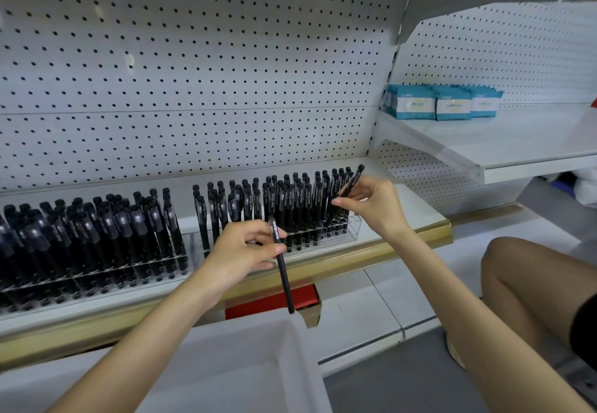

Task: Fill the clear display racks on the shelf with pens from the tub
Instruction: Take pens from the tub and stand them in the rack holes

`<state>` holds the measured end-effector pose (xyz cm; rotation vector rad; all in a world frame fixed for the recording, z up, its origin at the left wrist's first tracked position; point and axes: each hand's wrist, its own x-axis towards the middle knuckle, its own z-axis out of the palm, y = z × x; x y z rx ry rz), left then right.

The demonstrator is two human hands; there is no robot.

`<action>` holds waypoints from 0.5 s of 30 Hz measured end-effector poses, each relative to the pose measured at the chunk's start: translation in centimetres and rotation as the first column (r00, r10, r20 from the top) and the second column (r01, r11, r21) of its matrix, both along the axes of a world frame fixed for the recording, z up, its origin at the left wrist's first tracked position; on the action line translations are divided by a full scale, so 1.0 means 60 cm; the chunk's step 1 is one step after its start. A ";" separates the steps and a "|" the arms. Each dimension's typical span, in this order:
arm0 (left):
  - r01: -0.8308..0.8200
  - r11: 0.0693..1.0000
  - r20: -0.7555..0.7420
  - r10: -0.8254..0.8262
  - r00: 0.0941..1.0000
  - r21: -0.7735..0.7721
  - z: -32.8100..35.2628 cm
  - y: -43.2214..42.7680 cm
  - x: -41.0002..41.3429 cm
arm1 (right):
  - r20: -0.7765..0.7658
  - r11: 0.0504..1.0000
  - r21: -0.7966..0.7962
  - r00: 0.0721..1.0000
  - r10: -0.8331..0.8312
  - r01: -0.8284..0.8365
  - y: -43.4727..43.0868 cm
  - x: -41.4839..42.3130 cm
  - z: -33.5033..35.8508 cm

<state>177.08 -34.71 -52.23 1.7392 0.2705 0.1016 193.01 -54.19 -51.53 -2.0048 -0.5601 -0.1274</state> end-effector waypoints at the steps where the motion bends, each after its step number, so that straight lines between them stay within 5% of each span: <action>1: -0.002 1.000 -0.001 0.002 1.000 -0.003 0.000 0.001 0.000 | 0.009 1.000 -0.019 1.000 -0.005 0.006 0.000 0.002 -0.001; 15: -0.005 1.000 -0.013 0.005 1.000 -0.030 -0.005 0.000 0.006 | 0.064 0.978 -0.202 0.996 0.055 -0.041 0.014 0.011 -0.026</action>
